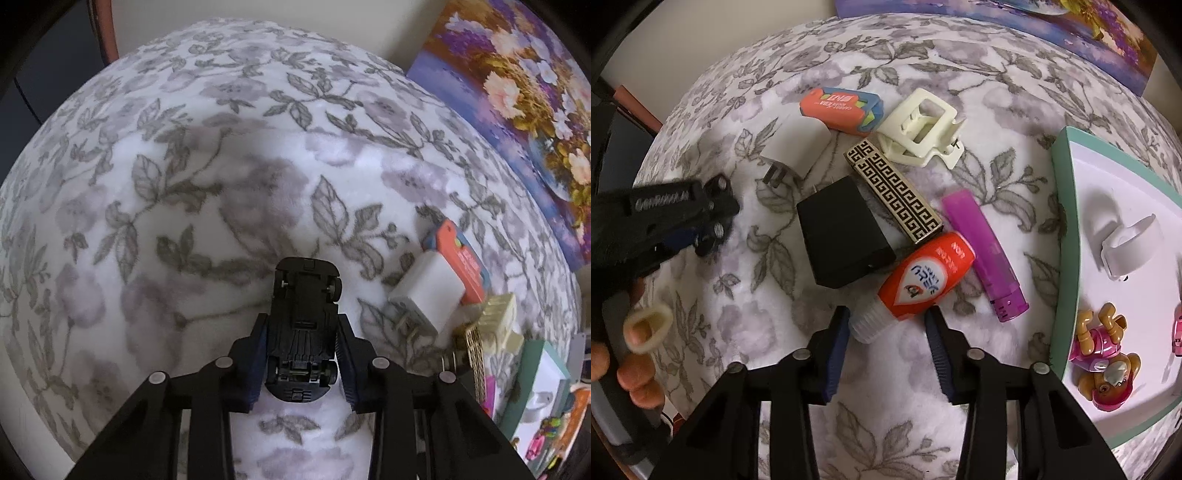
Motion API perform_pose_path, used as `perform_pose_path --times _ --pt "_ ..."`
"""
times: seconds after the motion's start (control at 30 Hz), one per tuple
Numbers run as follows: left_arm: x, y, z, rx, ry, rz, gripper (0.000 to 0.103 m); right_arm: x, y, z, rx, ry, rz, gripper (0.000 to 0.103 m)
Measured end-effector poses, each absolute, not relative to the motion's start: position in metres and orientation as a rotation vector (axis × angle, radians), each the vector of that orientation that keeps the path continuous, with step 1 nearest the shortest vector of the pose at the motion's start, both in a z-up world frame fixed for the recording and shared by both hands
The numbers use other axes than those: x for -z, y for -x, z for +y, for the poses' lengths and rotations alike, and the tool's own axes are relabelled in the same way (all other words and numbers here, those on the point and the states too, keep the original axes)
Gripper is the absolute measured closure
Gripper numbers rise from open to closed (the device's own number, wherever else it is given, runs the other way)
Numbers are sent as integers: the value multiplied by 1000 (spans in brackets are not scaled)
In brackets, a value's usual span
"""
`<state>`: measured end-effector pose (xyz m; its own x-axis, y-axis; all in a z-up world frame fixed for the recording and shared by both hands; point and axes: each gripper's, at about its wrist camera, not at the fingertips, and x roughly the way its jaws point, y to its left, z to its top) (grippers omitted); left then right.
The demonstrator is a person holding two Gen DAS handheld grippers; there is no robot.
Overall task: Organize rigid objects
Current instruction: 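Close the left tool on the black toy car while the right tool grasps the orange glue bottle, then carry both items over the tray and open the right tool to release the glue bottle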
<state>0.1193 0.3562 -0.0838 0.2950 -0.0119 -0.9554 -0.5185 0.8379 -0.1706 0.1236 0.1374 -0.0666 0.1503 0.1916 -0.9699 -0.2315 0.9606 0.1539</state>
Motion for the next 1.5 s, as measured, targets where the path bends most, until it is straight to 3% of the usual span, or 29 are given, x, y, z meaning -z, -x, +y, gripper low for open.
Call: perform_pose_path --times 0.27,0.73,1.5 --pt "78 -86 347 -324 519 1293 66 67 -118 120 -305 -35 1399 75" --pt "85 -70 326 -290 500 1368 67 38 -115 80 -247 -140 1335 75" --pt "87 -106 295 -312 350 1375 66 70 -131 116 -160 0 1317 75"
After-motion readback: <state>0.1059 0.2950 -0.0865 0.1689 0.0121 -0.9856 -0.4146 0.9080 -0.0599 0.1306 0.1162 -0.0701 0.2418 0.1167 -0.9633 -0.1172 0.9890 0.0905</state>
